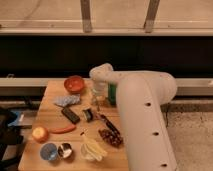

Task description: Place fork in metal cup

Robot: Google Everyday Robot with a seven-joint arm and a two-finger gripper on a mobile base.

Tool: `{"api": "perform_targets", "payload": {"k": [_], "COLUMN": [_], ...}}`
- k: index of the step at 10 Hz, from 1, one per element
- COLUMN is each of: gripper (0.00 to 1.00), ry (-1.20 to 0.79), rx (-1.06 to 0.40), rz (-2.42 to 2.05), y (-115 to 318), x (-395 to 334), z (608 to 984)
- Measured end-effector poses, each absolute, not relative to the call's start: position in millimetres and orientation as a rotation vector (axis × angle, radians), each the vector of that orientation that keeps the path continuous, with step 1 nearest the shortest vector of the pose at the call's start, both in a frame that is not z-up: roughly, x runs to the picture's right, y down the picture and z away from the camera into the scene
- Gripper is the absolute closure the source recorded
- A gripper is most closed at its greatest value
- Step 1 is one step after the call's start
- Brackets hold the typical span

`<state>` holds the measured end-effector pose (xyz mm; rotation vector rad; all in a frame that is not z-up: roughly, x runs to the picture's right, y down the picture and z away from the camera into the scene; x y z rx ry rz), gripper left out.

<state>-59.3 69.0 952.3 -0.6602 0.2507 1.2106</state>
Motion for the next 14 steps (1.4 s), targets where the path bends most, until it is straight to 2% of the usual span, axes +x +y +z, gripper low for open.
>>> {"api": "perform_targets", "payload": {"k": [3, 4, 5, 11, 14], "gripper": [0.88, 0.96, 1.00, 1.00, 1.00], "ry": [0.257, 0.250, 0.251, 0.237, 0.169], "rx": [-0.660, -0.663, -0.662, -0.675, -0.687], "rz": [1.196, 1.193, 1.195, 1.171, 1.243], "y": [69.9, 69.4, 69.1, 69.9, 40.2], "x": [-64.8, -70.1, -69.1, -78.1, -61.0], "z": [950.7, 949.6, 949.7, 949.4, 945.0]}}
